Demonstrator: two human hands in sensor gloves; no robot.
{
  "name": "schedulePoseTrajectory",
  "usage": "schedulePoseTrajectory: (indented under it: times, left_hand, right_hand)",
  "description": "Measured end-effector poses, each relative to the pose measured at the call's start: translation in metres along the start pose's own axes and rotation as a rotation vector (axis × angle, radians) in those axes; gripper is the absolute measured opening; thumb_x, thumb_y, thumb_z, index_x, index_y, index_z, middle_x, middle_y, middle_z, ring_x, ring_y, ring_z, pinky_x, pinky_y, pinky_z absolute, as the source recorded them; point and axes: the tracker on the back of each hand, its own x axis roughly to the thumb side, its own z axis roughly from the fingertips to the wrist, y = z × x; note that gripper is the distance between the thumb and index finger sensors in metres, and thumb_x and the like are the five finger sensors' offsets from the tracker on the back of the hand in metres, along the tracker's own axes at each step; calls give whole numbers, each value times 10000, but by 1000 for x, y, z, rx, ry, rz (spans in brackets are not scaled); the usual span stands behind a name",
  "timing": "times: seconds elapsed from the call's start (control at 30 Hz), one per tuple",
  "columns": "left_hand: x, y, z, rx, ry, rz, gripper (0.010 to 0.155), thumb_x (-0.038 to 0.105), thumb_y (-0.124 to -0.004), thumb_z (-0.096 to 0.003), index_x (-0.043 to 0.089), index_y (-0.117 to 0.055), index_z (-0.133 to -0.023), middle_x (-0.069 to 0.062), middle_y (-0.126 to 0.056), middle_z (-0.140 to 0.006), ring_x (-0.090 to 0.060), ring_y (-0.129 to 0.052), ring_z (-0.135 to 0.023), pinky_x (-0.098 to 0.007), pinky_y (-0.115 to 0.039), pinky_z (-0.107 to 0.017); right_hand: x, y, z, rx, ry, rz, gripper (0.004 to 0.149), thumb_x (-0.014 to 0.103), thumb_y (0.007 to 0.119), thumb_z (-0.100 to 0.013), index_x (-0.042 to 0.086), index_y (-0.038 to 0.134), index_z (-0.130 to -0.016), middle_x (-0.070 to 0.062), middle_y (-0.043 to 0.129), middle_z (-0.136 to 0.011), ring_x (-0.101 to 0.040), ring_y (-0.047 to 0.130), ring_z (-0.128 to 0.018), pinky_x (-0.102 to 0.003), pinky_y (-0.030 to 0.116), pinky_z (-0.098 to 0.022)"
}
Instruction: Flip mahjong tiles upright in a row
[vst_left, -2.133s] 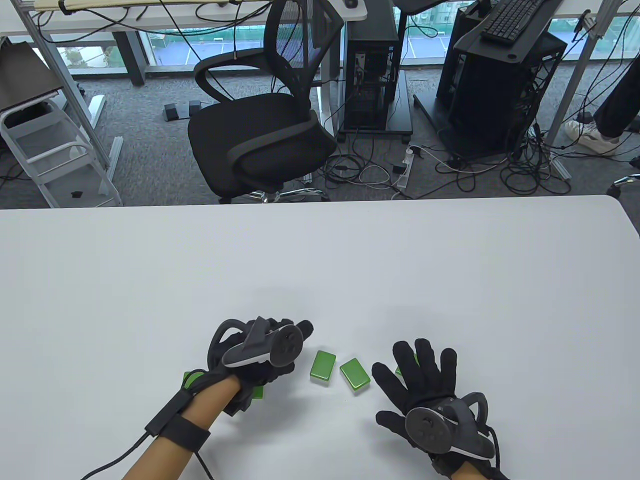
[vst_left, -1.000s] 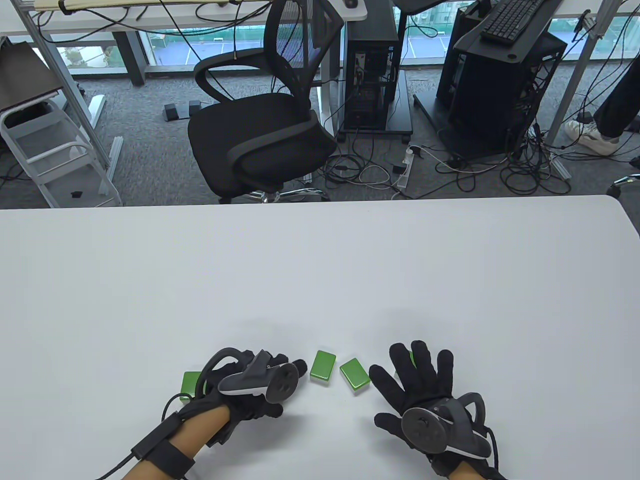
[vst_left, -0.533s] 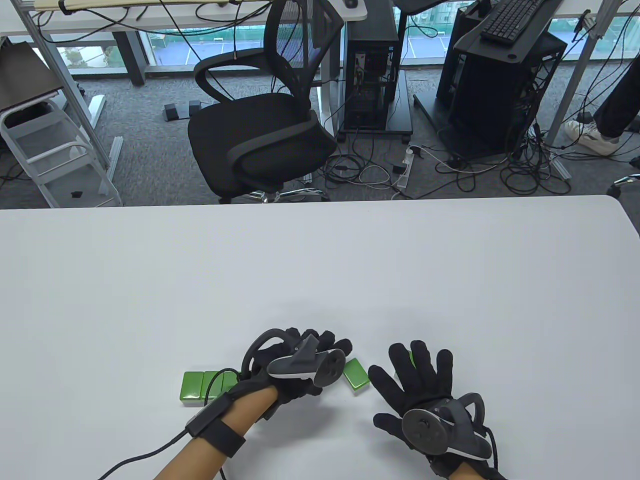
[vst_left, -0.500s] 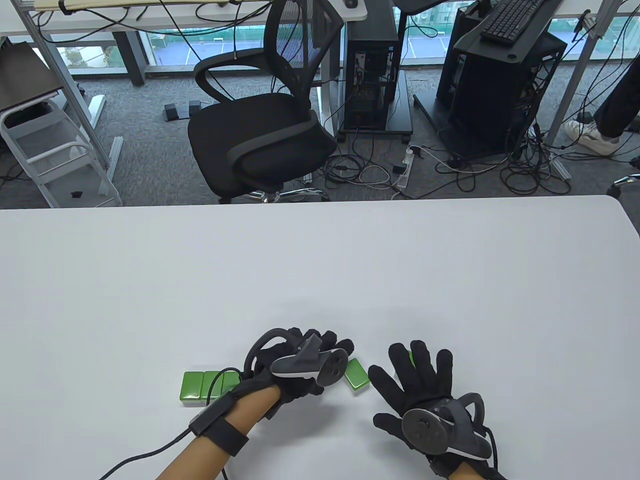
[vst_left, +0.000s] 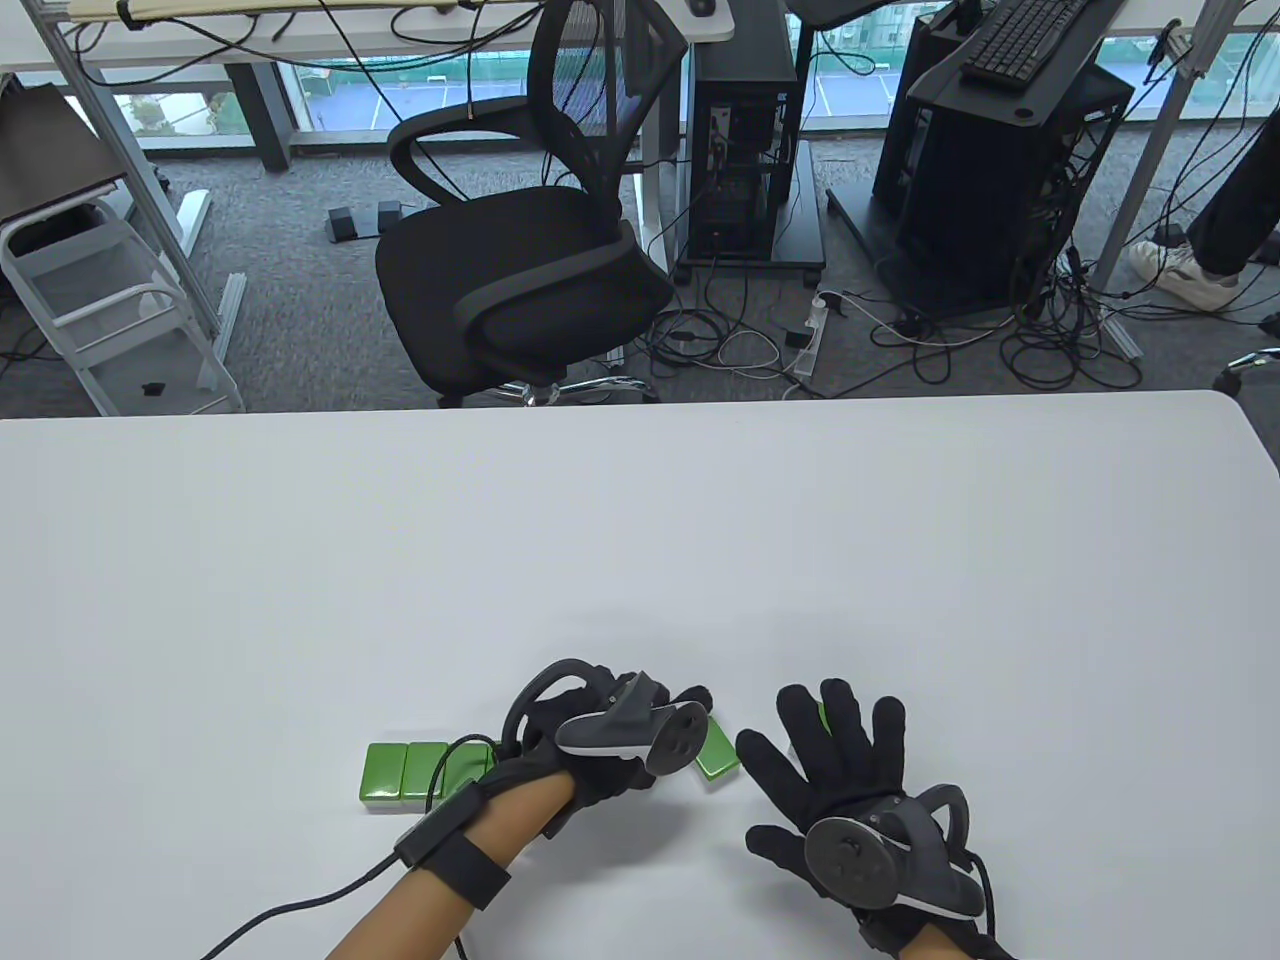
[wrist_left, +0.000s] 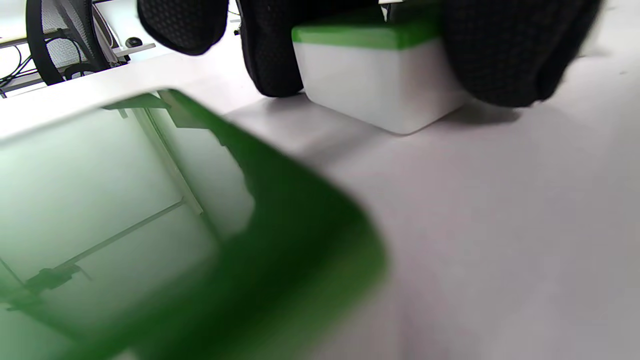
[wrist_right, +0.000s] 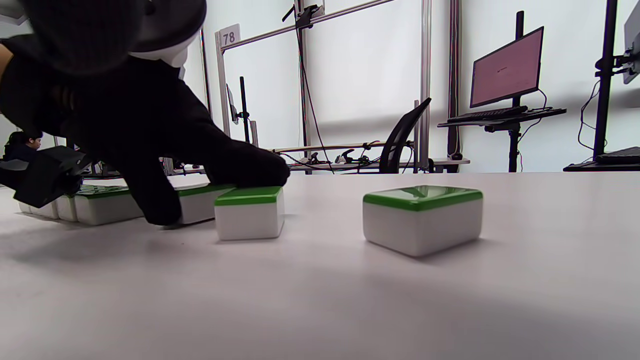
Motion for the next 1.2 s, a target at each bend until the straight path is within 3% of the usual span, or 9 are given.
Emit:
schedulePoseTrajectory:
  times: [0.37, 0.97, 1.2]
  left_hand:
    - [-11, -12, 38, 10, -2, 22, 888, 552, -848, -289, 399, -386, -1031, 26, -751, -1026, -259, -873, -912, -561, -691, -703]
    - [-15, -20, 47, -2, 21, -11, 891, 586, -819, -287, 422, -358, -1031, 41, -678, -1080, -250, -817, -970, -571, -658, -726]
    - [-28, -15, 78, 206, 27, -36, 931, 638, -794, -251, 447, -316, -1026, 54, -432, -1176, -269, -583, -1111, -600, -547, -780]
  right_hand:
    - [1, 2, -1, 17, -2, 18, 863, 610, 677, -436, 474, 18, -977, 1, -116, -1111, -390, -117, -974, -710, 36, -672]
    - [3, 3, -1, 31, -2, 29, 864, 611, 675, -436, 471, 18, -978, -3, -113, -1111, -394, -114, -973, -711, 40, -671]
    - [3, 4, -2, 43, 0, 24, 864, 611, 676, -435, 471, 18, -978, -3, -114, -1109, -394, -110, -974, -711, 49, -676]
